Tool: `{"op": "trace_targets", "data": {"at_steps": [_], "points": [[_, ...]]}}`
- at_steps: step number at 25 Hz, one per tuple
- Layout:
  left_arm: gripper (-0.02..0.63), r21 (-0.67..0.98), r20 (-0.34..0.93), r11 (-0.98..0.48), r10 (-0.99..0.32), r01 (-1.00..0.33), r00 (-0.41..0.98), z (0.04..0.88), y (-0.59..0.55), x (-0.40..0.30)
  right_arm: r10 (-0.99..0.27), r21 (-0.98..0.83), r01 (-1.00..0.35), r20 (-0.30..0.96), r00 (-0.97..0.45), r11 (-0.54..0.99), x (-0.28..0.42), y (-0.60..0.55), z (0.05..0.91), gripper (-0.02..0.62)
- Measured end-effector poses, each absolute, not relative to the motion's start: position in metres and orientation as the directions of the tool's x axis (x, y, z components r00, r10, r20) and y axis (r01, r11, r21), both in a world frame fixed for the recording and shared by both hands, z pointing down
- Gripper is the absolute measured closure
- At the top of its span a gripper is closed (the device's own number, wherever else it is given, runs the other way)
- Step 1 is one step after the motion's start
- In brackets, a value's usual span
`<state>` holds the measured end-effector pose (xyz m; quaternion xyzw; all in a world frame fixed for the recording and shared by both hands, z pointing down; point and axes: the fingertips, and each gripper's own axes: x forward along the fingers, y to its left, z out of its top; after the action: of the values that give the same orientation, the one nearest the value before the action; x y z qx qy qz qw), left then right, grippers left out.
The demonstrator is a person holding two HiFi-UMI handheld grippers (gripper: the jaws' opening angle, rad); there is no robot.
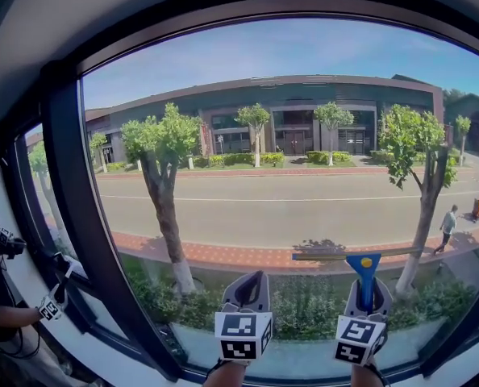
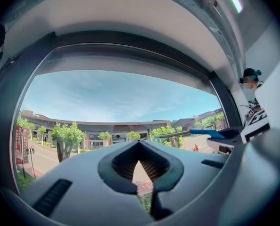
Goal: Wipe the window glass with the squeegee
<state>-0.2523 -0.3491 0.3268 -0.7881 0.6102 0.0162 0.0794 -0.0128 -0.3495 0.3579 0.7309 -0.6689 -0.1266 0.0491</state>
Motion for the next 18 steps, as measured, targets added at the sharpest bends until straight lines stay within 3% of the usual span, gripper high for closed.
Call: {"op": "trace_targets", "data": {"at_steps": [18], "points": [[0.606,-0.151,-0.21,-0.3,-0.921,-0.942,0.327,0.275,-0.374,-0.384,-0.97,0.125,-0.987,-0.231,0.07,-0.101,-0.171,-0.325,0.282,0.454]]}}
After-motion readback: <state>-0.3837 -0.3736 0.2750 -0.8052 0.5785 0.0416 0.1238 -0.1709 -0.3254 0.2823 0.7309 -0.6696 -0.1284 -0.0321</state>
